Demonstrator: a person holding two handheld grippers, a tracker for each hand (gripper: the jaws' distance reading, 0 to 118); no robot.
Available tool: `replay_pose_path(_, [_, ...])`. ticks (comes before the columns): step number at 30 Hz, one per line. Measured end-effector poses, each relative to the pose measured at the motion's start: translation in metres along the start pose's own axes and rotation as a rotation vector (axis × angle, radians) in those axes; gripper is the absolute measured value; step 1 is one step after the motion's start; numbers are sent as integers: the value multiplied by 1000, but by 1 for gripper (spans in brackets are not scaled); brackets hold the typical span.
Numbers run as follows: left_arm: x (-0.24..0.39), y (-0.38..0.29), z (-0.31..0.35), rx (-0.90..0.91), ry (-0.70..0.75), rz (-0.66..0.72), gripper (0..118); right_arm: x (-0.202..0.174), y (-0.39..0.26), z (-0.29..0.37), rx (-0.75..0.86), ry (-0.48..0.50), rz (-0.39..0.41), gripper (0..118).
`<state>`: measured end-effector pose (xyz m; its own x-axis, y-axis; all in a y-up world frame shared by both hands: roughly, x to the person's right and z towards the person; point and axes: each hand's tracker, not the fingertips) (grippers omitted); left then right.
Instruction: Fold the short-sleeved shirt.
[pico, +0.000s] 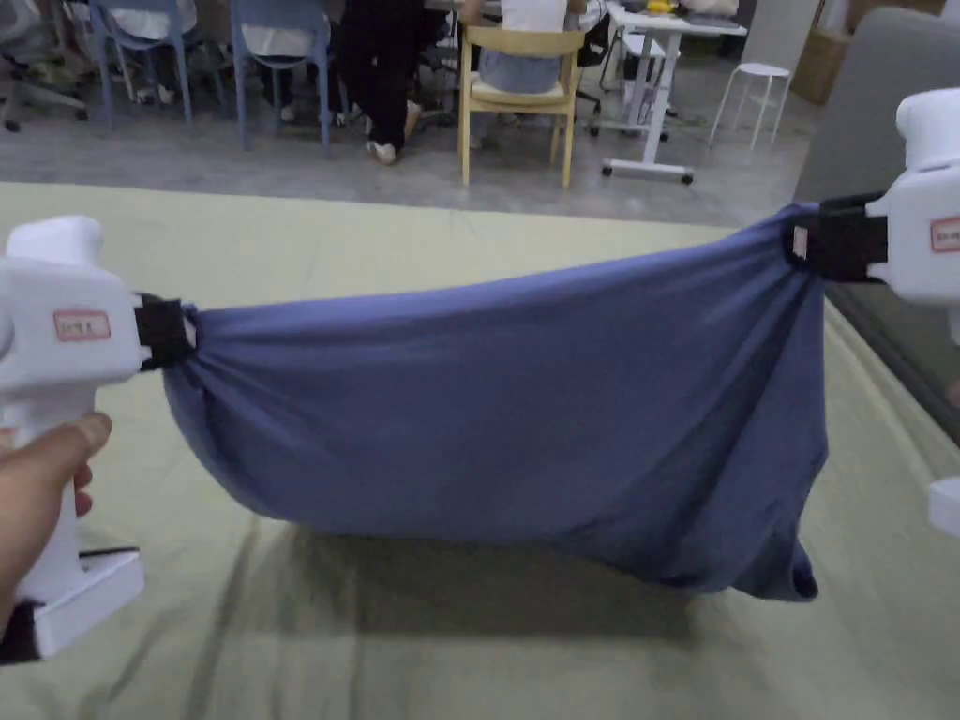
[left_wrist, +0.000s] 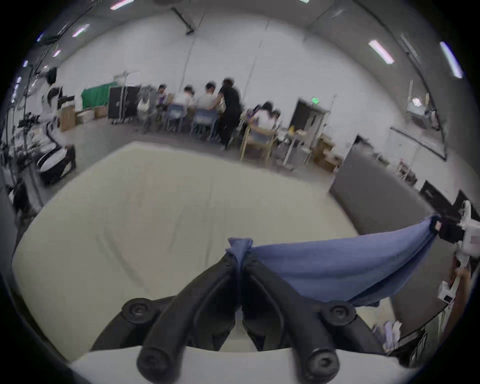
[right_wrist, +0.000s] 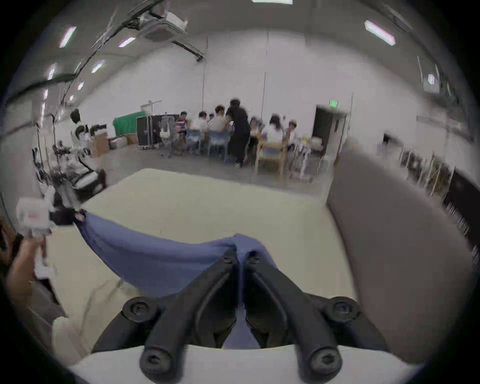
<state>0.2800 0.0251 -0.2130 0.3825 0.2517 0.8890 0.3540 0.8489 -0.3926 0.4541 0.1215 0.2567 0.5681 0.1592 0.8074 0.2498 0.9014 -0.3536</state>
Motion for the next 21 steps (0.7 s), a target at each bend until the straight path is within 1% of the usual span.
replay_pose_path(1, [5, 30, -1, 35, -24, -10, 0, 4, 22, 0, 13, -25, 9, 6])
replay_pose_path(2, [14, 56, 0, 58, 8, -59, 0, 7, 42, 1, 27, -42, 18, 5])
replay_pose_path(3, [25, 85, 1, 98, 50, -125, 0, 11, 62, -2, 27, -45, 19, 5])
replay_pose_path(4, [34, 111, 2, 136, 75, -201, 0, 13, 82, -4, 32, -69, 26, 5])
replay_pose_path(5, [40, 134, 3, 159, 82, -234, 0, 13, 100, -5, 36, -94, 58, 5])
replay_pose_path(7, [49, 171, 5, 184, 113, -261, 0, 17, 132, -12, 23, -122, 88, 5])
replay_pose_path(8, [54, 192, 7, 181, 115, -258, 0, 19, 145, -14, 24, -119, 79, 5])
replay_pose_path(12, [71, 236, 15, 198, 145, -290, 0, 30, 190, -29, -7, -105, 76, 5])
replay_pose_path(13, [71, 241, 12, 157, 171, -331, 0, 30, 198, -33, -26, -108, 86, 5])
replay_pose_path(15, [72, 252, 10, 146, 176, -310, 0, 35, 210, -47, -47, -101, 82, 5])
replay_pose_path(18, [75, 256, 5, 162, 193, -317, 0, 35, 222, -63, -59, -113, 88, 5])
replay_pose_path(21, [79, 250, -7, 152, 230, -344, 0, 36, 224, -78, -64, -98, 65, 5])
